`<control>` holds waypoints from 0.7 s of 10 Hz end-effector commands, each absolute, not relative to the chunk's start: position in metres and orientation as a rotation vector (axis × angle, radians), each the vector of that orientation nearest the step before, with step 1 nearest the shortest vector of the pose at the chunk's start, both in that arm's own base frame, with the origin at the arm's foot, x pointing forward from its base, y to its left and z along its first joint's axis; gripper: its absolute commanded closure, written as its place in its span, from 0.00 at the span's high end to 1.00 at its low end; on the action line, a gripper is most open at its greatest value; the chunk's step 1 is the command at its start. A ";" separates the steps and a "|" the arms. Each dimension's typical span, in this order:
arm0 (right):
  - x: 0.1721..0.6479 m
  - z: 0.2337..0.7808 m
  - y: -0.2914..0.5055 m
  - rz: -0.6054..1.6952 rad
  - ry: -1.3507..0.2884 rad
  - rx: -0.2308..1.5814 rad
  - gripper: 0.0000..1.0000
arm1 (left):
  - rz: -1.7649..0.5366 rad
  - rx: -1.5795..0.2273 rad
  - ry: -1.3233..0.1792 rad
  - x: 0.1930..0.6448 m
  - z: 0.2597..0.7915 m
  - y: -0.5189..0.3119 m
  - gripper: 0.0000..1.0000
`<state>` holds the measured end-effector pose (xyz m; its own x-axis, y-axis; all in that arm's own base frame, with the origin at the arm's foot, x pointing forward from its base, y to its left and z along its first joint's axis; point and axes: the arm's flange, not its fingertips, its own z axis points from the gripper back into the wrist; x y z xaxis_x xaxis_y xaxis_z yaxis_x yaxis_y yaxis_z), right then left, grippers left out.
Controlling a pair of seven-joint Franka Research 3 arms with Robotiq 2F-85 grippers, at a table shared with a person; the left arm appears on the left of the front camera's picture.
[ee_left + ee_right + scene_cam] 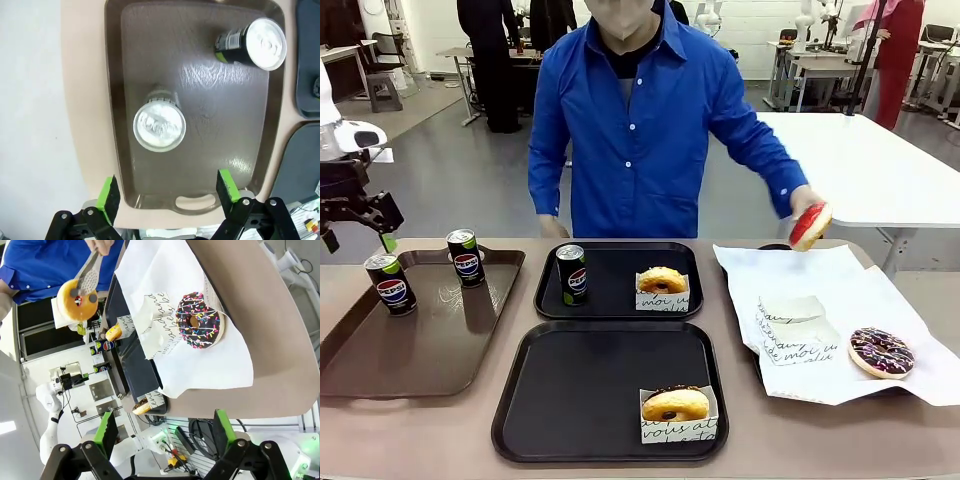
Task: Set up donuts and drinks on trays.
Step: Pick up one Pepsi coke from the Handle tray and place it on the Flat Tray without a Pepsi coke.
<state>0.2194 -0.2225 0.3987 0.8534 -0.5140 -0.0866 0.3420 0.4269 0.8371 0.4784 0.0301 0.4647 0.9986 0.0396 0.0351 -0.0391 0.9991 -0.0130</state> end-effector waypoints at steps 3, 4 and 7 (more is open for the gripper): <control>0.220 0.399 -0.223 -0.535 -0.199 1.013 1.00 | 0.038 0.002 -0.019 0.473 0.468 0.028 1.00; 0.220 0.399 -0.223 -0.535 -0.199 1.013 1.00 | 0.038 0.002 -0.019 0.473 0.468 0.028 1.00; 0.220 0.399 -0.223 -0.535 -0.199 1.013 1.00 | -0.034 -0.020 -0.075 0.489 0.457 0.028 1.00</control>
<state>0.2194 -0.2225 0.3987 0.8534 -0.5140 -0.0866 0.3420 0.4269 0.8371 0.4795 0.0277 0.4639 0.9992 0.0184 0.0366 -0.0180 0.9998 -0.0125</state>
